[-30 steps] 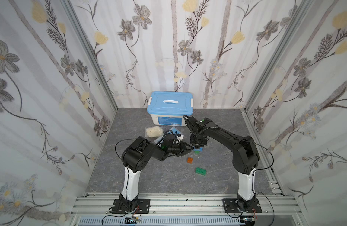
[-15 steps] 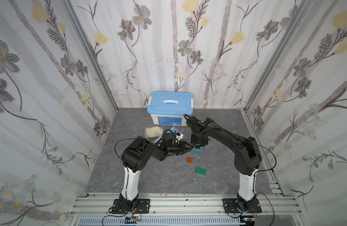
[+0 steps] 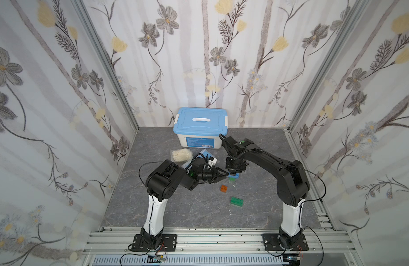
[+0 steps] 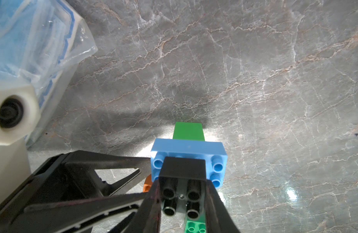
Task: Assemble the letter f with lego
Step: Assemble the lego brick with the lego brick.
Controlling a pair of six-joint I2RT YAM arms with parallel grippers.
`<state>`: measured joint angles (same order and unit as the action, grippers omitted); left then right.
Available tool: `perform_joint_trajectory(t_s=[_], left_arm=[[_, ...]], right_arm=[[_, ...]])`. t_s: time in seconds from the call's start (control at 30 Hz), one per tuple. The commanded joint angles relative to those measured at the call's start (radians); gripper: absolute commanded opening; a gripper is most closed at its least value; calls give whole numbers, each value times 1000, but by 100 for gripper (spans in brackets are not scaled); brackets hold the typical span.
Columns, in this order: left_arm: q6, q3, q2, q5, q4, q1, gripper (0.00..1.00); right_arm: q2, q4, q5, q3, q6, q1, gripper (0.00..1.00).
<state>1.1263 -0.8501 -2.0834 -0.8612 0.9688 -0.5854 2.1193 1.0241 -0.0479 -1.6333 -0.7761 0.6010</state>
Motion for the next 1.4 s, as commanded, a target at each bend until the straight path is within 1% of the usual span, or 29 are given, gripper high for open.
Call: perform_joint_trajectory(t_s=[0.0,0.4,1.03,1.37], left_arm=[[11,-7,-4,-12,45,-1,42],[12,-8,-9,-10,41,-3,42],[13,-6,-7,-7,44,-5,42],[12,-6,-4,-7,40,-6,42]], right_arm=[[-7,-22,5,1,12,-3,24],[-13,-31,7,23,14,-7,23],[-1,-73,45,65,21,-24,19],[2,-107,65,96,26,-32,18]])
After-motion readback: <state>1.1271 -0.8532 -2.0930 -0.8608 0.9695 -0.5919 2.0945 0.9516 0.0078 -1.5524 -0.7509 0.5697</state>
